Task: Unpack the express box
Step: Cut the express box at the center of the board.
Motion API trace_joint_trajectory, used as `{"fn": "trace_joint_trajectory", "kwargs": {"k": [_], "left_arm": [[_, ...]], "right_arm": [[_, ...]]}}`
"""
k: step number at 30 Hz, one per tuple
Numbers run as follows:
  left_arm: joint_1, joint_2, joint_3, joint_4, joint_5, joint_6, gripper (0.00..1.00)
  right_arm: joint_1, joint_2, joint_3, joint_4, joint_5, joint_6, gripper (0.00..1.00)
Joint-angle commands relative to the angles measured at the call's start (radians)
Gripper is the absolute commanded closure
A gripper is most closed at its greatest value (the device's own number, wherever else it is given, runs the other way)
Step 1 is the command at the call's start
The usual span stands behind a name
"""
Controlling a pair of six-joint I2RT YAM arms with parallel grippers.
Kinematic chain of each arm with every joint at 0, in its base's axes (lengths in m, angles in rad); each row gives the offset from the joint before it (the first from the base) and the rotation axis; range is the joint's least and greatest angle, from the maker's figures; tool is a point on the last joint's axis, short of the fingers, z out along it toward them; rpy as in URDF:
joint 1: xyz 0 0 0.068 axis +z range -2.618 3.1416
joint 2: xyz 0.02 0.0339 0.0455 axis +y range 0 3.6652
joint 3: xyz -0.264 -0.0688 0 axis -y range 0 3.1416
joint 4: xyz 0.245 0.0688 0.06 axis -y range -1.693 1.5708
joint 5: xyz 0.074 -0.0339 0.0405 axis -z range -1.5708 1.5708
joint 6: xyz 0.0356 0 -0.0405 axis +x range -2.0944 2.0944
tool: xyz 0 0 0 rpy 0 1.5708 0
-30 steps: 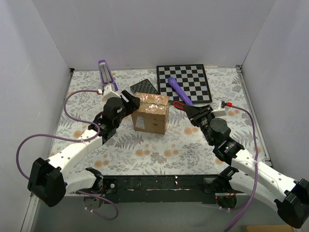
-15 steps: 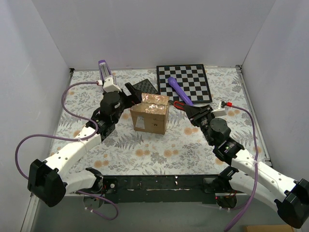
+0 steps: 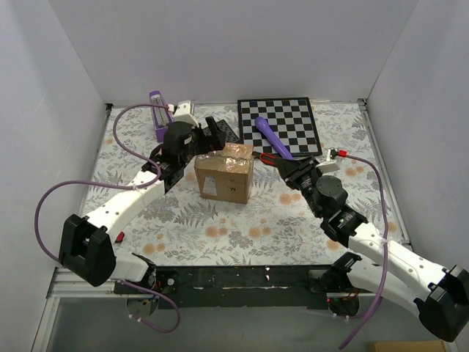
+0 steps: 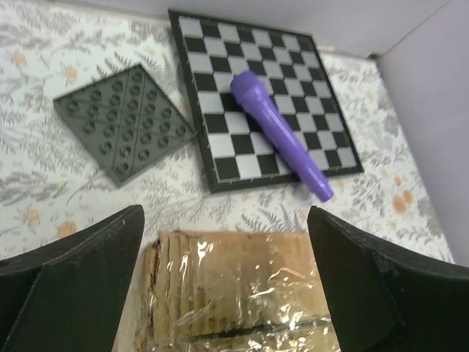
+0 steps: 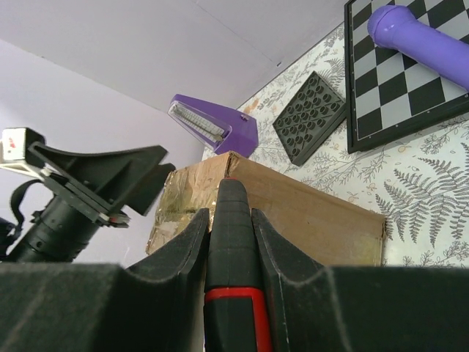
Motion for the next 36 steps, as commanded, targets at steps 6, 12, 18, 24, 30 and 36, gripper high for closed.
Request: {"fn": "trace_joint_trajectory", "kwargs": {"k": [6, 12, 18, 24, 30, 36], "left_arm": [[0.007, -0.091, -0.119, -0.042, 0.099, -0.019, 0.09], [0.007, -0.194, -0.213, -0.044, 0.169, -0.091, 0.15], [0.007, -0.273, -0.261, -0.051, 0.115, -0.122, 0.13], [0.010, -0.289, -0.233, -0.031, 0.010, -0.084, 0.06], [0.051, -0.221, -0.155, -0.002, 0.047, 0.002, 0.04], [0.081, -0.082, -0.040, 0.035, 0.415, 0.163, 0.03]], "right_arm": [[-0.014, 0.064, 0.084, 0.057, -0.091, -0.076, 0.99], [-0.024, 0.096, 0.106, 0.076, -0.125, -0.086, 0.99], [-0.027, 0.101, 0.109, 0.079, -0.133, -0.101, 0.99], [-0.027, 0.087, 0.103, 0.077, -0.138, -0.109, 0.99], [-0.029, 0.064, 0.089, 0.067, -0.147, -0.119, 0.99], [-0.029, 0.028, 0.081, 0.041, -0.153, -0.147, 0.99]]}}
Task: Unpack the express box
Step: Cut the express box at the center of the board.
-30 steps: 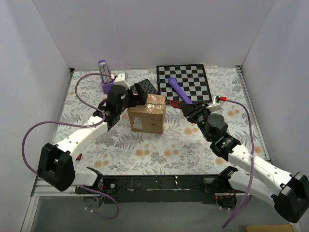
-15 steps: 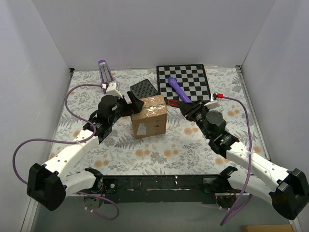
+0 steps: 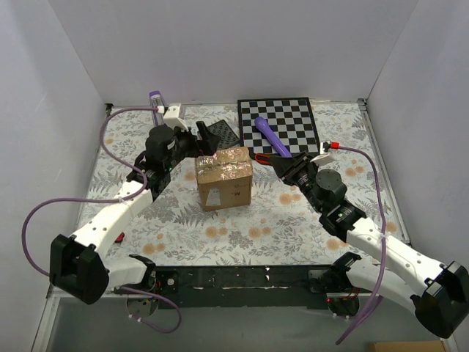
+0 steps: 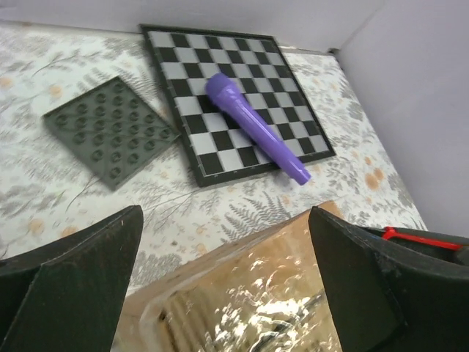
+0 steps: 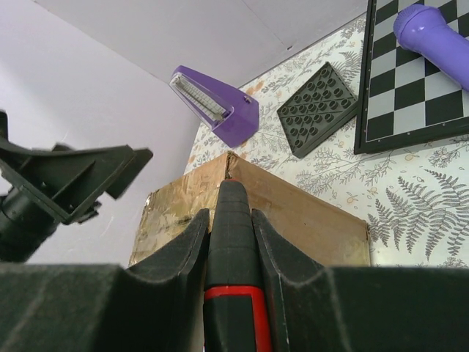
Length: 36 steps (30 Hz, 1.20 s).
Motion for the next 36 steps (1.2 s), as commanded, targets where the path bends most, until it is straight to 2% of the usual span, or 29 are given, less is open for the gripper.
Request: {"fn": "trace_joint_trajectory", "kwargs": {"k": [1, 2, 6, 10, 15, 21, 22, 25, 27, 29, 32, 36], "left_arm": [[0.012, 0.123, 0.131, -0.008, 0.326, 0.207, 0.03], [0.013, 0.154, 0.192, -0.072, 0.443, 0.227, 0.03], [0.025, 0.255, 0.255, -0.109, 0.633, 0.267, 0.04], [0.039, 0.284, 0.269, -0.102, 0.692, 0.267, 0.05], [0.053, 0.191, 0.228, 0.010, 0.571, 0.174, 0.04], [0.050, 0.028, 0.154, 0.013, 0.413, 0.001, 0.03], [0.050, -0.001, 0.110, 0.009, 0.332, -0.027, 0.03], [0.048, -0.110, 0.043, -0.092, 0.132, -0.144, 0.03], [0.047, -0.194, 0.016, -0.201, -0.073, -0.206, 0.03], [0.047, -0.246, -0.010, -0.293, -0.167, -0.286, 0.02], [0.047, -0.317, -0.022, -0.397, -0.192, -0.413, 0.02], [0.044, -0.346, -0.031, -0.523, -0.149, -0.568, 0.02]], "right_arm": [[0.003, -0.041, 0.020, 0.027, -0.022, -0.034, 0.99], [0.003, -0.047, 0.019, 0.026, -0.025, -0.035, 0.99], [0.003, -0.059, 0.014, 0.018, -0.037, -0.052, 0.99], [0.002, -0.067, 0.013, 0.009, -0.049, -0.068, 0.99], [0.003, -0.081, 0.005, 0.009, -0.046, -0.083, 0.99], [0.003, -0.089, 0.002, 0.006, -0.037, -0.094, 0.99], [0.003, -0.092, 0.001, 0.004, -0.035, -0.094, 0.99], [0.003, -0.099, -0.004, 0.000, -0.031, -0.092, 0.99], [0.002, -0.104, -0.007, -0.002, -0.029, -0.092, 0.99], [0.002, -0.102, -0.006, -0.005, -0.026, -0.092, 0.99], [0.002, -0.095, 0.001, -0.005, -0.025, -0.094, 0.99], [0.002, -0.086, 0.002, 0.003, -0.019, -0.092, 0.99]]}}
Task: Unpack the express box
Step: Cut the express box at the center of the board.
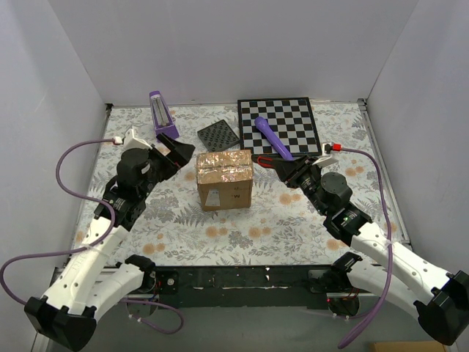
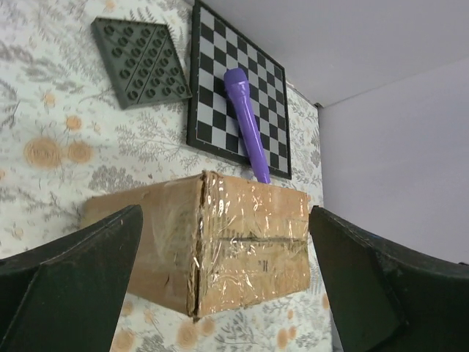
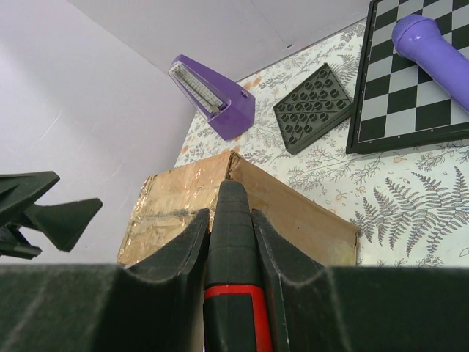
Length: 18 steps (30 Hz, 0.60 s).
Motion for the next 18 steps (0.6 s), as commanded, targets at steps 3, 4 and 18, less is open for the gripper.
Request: {"fn": "trace_joint_trajectory", "kwargs": {"k": [3, 4, 18], "left_arm": [[-0.006, -0.070, -0.075, -0.195, -0.004, -0.291, 0.02], [-0.012, -0.077, -0.090, -0.188, 0.021, -0.306, 0.02], [-0.049, -0.019, -0.202, 0.062, 0.194, -0.199, 0.05]], "right_arm": [[0.002, 0.001, 0.012, 0.069, 0.011, -0.004, 0.99], [0.004, 0.002, 0.012, 0.070, 0.011, -0.004, 0.99], [0.004, 0.001, 0.006, 0.055, -0.011, 0.004, 0.99]]}}
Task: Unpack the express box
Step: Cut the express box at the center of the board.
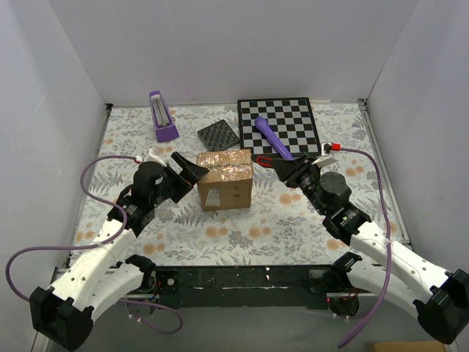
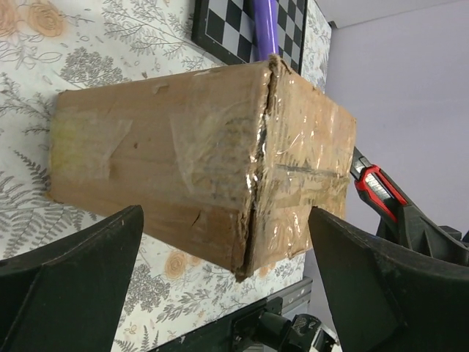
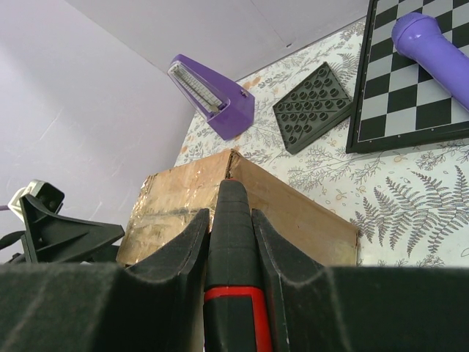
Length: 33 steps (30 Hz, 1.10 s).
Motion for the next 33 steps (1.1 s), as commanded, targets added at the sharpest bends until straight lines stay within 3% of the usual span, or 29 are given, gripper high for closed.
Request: {"fn": "trace_joint_trajectory", "kwargs": {"k": [1, 4, 8, 9, 12, 20, 28, 33], "left_arm": [[-0.004, 0.027, -0.004, 0.136, 0.069, 0.056, 0.06], [-0.004, 0.044, -0.008, 0.184, 0.079, 0.077, 0.12], [-0.003, 0.075, 0.000, 0.216, 0.087, 0.119, 0.28], [-0.003, 0.078, 0.000, 0.219, 0.086, 0.132, 0.39], [-0.003, 0.083, 0.000, 0.230, 0.086, 0.172, 0.54], [-0.001, 0.127, 0.032, 0.245, 0.107, 0.249, 0.59], [-0.003, 0.107, -0.037, 0.314, 0.119, 0.223, 1.00], [-0.001, 0.098, -0.038, 0.317, 0.125, 0.235, 1.00]], "right_arm": [[0.004, -0.016, 0.001, 0.048, -0.010, 0.000, 0.99], [0.002, -0.027, -0.004, 0.039, -0.008, -0.002, 0.99], [0.004, -0.036, -0.014, 0.034, -0.013, -0.002, 0.99], [0.004, -0.038, -0.016, 0.034, -0.013, -0.002, 0.99], [0.004, -0.047, -0.025, 0.033, -0.015, -0.002, 0.99], [0.004, -0.064, -0.039, 0.034, -0.016, 0.001, 0.99], [0.004, -0.094, -0.025, -0.004, 0.011, 0.020, 0.99], [0.004, -0.136, -0.019, -0.033, 0.073, 0.043, 0.99]]}}
